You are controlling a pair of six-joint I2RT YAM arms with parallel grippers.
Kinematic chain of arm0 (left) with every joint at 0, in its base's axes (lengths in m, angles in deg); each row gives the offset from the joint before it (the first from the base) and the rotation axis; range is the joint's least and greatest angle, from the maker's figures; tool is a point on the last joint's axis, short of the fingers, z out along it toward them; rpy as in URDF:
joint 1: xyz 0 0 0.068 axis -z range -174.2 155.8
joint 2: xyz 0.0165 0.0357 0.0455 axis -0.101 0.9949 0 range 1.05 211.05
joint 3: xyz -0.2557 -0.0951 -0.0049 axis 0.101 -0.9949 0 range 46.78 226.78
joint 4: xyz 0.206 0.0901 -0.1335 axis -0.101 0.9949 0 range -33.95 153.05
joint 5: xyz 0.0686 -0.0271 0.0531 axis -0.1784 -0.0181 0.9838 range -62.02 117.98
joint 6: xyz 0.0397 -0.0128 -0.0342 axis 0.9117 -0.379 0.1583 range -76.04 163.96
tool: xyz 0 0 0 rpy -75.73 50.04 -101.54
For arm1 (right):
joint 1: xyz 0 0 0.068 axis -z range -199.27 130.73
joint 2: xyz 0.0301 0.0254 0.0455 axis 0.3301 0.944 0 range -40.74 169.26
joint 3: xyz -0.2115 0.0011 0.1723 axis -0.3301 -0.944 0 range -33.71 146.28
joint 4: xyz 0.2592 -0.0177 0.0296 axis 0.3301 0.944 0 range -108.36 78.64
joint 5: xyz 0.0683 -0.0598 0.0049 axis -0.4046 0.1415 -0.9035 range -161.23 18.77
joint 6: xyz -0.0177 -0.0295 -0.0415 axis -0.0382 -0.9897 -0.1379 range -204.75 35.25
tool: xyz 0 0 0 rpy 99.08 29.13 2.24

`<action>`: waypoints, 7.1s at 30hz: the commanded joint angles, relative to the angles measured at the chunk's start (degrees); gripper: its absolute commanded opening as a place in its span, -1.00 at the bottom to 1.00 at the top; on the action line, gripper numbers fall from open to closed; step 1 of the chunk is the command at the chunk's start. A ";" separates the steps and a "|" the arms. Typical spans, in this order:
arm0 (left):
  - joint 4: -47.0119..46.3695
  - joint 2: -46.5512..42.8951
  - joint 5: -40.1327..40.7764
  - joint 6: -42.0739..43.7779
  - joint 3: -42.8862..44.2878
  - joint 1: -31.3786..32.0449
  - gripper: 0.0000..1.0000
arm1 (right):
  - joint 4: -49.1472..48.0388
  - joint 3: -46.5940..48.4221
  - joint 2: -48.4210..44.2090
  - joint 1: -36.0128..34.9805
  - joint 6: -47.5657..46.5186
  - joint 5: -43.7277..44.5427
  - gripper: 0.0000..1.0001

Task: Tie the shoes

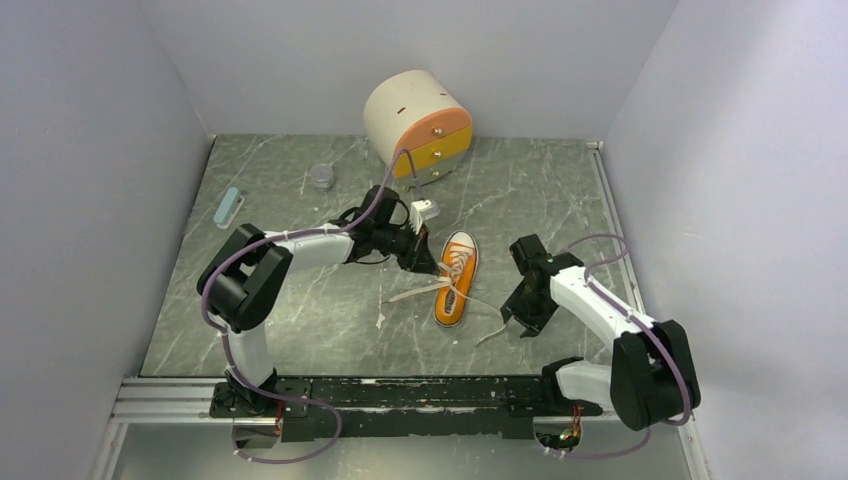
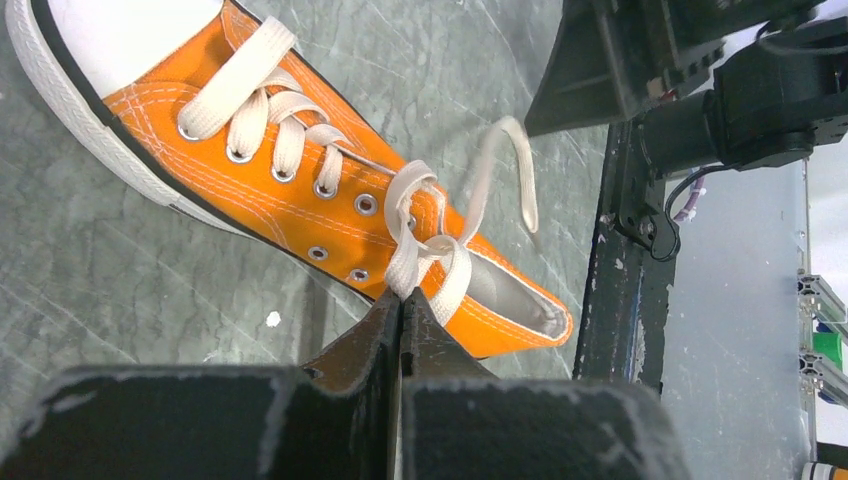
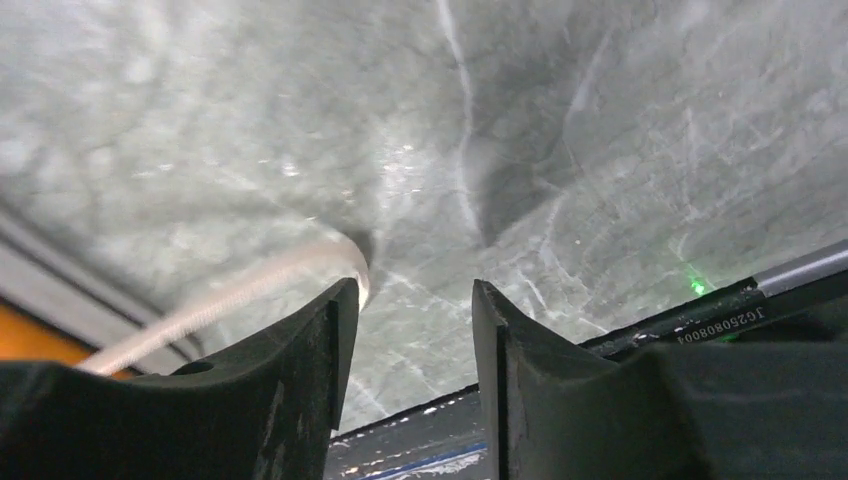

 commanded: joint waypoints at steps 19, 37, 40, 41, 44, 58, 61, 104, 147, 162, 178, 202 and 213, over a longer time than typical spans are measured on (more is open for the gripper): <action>5.04 0.73 -4.23 2.18 0.73 -2.34 -0.91 | -47.30 -9.56 -6.07 0.33 -36.98 -37.68 0.12; 3.18 -1.35 -6.78 -0.17 -1.83 -2.34 -0.91 | -56.05 -13.43 -4.14 0.29 -38.30 -38.59 -0.33; 3.04 -2.01 -7.19 -0.87 -2.60 -2.34 -0.90 | -58.13 -13.97 -3.11 0.25 -37.81 -39.50 -0.46; 2.84 -2.39 -7.44 -0.98 -2.80 -2.29 -0.90 | -57.82 -13.58 -2.75 0.25 -37.95 -39.55 -0.52; 3.85 -3.14 -7.85 -1.03 -2.51 -2.01 -0.91 | -54.64 -11.92 -3.06 0.25 -38.31 -39.04 -0.85; 8.93 -4.83 2.59 -1.25 -4.77 5.83 -0.74 | -55.78 -11.46 -6.30 0.24 -30.80 -41.03 -1.00; 13.22 -5.33 6.42 1.97 -1.36 5.42 -0.45 | -55.85 -10.58 -4.59 0.23 -30.94 -41.56 -1.00; 1.77 7.95 -7.03 3.33 8.94 1.79 0.22 | -52.61 -5.05 0.21 0.34 -30.07 -37.64 -1.00; -8.83 5.60 0.87 -5.03 5.26 3.11 -0.91 | -40.79 7.72 9.43 2.72 -37.81 -39.77 -0.14; -23.07 5.61 7.02 -17.78 0.02 3.90 -0.90 | -47.11 4.17 6.50 2.53 -32.87 -48.25 -0.46; -33.21 7.22 3.20 -23.67 -3.45 4.08 -0.90 | -35.86 8.37 9.22 11.70 -39.63 -44.33 -0.57; -35.80 9.23 1.01 -25.53 -3.14 4.06 -0.90 | -49.23 4.68 14.59 9.27 -34.91 -57.67 -0.52; -34.94 8.84 1.68 -24.95 -3.48 4.15 -0.91 | -50.92 2.89 13.12 9.18 -33.63 -57.54 -0.35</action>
